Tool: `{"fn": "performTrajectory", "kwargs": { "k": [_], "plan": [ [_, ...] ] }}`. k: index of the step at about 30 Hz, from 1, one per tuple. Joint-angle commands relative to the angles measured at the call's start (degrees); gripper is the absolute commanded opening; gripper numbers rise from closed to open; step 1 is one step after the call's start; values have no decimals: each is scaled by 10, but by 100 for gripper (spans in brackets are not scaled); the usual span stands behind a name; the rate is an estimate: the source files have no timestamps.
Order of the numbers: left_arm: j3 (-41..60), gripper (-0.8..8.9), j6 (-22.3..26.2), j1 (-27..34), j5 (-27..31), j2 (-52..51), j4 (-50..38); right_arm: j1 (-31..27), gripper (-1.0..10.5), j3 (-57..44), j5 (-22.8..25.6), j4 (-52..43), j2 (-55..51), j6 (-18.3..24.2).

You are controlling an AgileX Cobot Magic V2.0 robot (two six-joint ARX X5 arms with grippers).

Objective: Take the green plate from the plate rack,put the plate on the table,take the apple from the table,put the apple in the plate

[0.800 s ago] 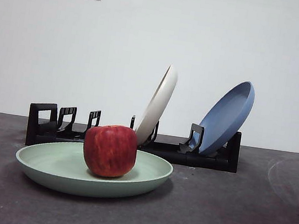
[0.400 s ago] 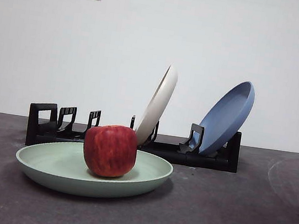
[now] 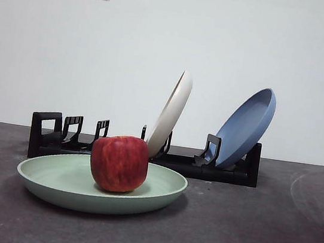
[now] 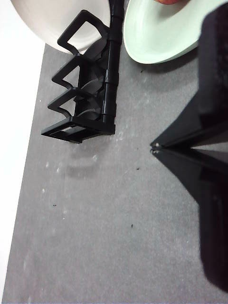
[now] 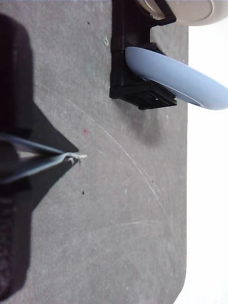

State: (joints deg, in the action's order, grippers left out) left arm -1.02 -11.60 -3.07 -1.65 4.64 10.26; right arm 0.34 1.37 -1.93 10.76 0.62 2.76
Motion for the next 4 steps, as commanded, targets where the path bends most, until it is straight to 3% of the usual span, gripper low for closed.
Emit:
{"fn": "performTrajectory", "kwargs": {
  "k": [1,4],
  "plan": [
    [3,-4,5,-1,0,0,-5,0,0,-5,0,-3,0,-6],
    [3,-4,5,-1,0,0,-5,0,0,-5,0,-3,0,-6]
  ]
}}
